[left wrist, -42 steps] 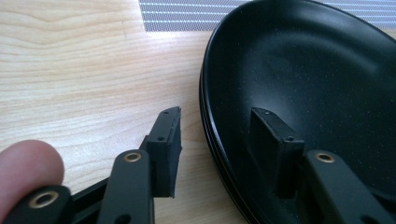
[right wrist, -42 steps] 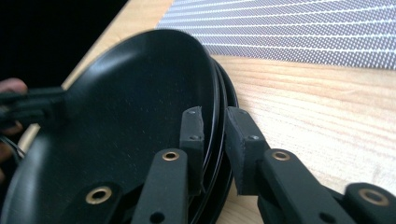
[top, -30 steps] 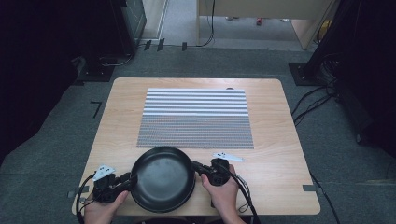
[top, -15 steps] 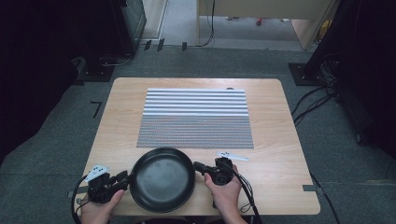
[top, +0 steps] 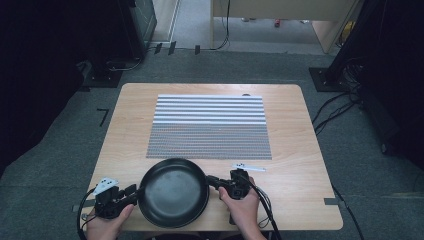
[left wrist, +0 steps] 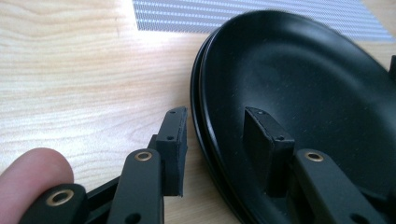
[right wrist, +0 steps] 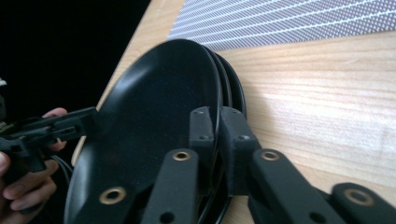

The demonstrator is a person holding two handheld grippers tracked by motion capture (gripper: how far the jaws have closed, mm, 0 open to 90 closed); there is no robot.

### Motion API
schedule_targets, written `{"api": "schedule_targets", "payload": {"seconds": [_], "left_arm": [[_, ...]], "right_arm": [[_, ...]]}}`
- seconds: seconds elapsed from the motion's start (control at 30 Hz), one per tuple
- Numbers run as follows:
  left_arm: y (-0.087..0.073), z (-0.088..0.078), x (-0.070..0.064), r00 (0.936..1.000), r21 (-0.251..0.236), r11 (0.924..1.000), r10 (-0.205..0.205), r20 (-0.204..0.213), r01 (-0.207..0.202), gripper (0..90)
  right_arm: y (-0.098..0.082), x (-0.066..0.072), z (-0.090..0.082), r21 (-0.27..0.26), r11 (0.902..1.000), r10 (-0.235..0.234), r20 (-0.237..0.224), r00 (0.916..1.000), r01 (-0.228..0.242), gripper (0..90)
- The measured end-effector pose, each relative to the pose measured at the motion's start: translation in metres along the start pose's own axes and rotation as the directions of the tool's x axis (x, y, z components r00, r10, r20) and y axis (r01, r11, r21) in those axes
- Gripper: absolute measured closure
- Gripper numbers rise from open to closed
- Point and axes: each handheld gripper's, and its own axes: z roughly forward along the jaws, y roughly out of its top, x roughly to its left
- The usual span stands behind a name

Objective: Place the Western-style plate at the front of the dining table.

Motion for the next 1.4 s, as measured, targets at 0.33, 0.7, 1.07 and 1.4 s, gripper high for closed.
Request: {"api": "schedule_targets", "payload": {"seconds": [0.33, 0.7, 1.07, 1.4], "left_arm": [[-0.001, 0.004, 0.002, 0.9990, 0.034, 0.9991, -0.027, 0.035, 0.026, 65.4], [-0.001, 0.002, 0.003, 0.9986, 0.036, 0.9986, -0.039, 0.036, 0.038, 66.5], [0.000, -0.002, 0.007, 0.9985, 0.027, 0.9987, -0.044, 0.032, 0.043, 67.5], [-0.001, -0.002, 0.008, 0.9967, 0.043, 0.9976, -0.057, 0.057, 0.055, 68.7]], "right_arm": [[-0.005, 0.003, 0.006, 0.011, 0.9993, 0.037, -0.003, 0.9993, -0.037, 86.5], [-0.005, 0.010, 0.012, -0.033, 0.9991, 0.029, 0.049, 0.9984, -0.028, 86.0], [-0.005, 0.016, 0.028, -0.027, 0.9996, 0.010, 0.076, 0.9970, -0.008, 84.0], [-0.005, 0.007, 0.031, -0.076, 0.9884, 0.133, 0.018, 0.9909, -0.131, 86.3]]}}
